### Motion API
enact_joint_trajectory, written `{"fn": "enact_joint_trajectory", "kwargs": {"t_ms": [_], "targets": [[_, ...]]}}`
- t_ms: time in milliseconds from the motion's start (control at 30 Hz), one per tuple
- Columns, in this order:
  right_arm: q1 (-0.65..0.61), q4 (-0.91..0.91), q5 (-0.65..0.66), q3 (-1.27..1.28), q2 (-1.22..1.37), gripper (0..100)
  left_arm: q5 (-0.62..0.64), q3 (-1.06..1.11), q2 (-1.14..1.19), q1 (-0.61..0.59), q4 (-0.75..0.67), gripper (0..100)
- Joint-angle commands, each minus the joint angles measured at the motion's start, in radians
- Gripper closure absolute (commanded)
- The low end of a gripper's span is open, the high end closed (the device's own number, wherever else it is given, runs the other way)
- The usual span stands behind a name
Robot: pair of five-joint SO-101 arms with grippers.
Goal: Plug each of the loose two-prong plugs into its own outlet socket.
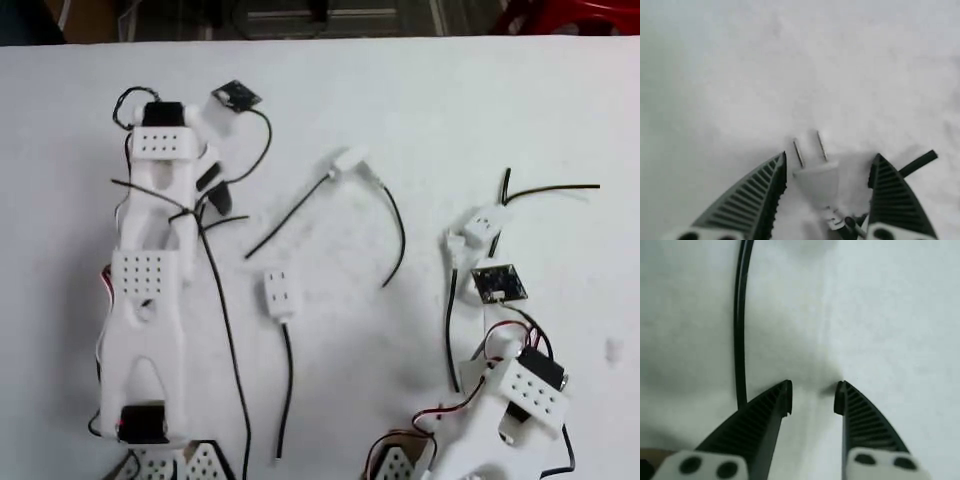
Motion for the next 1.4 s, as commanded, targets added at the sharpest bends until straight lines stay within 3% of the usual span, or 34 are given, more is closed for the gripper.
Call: {"fn": "enact_joint_trajectory", "kwargs": {"t_ms": [0, 367, 600, 1033, 1367], "targets": [[0.002, -0.001, 0.009, 0.012, -0.015, 84.6, 0.043, -0.003, -0.016, -0.021, -0.009, 73], [0.002, -0.001, 0.009, 0.012, -0.015, 84.6, 0.074, -0.003, -0.016, -0.027, 0.063, 73], [0.002, -0.001, 0.009, 0.012, -0.015, 84.6, 0.175, 0.002, -0.015, -0.012, 0.058, 81], [0.005, -0.001, 0.009, 0.012, -0.015, 84.6, 0.186, -0.005, 0.031, 0.013, 0.028, 82], [0.007, -0.001, 0.009, 0.012, -0.015, 84.6, 0.178, -0.005, 0.028, 0.019, 0.054, 97]]}}
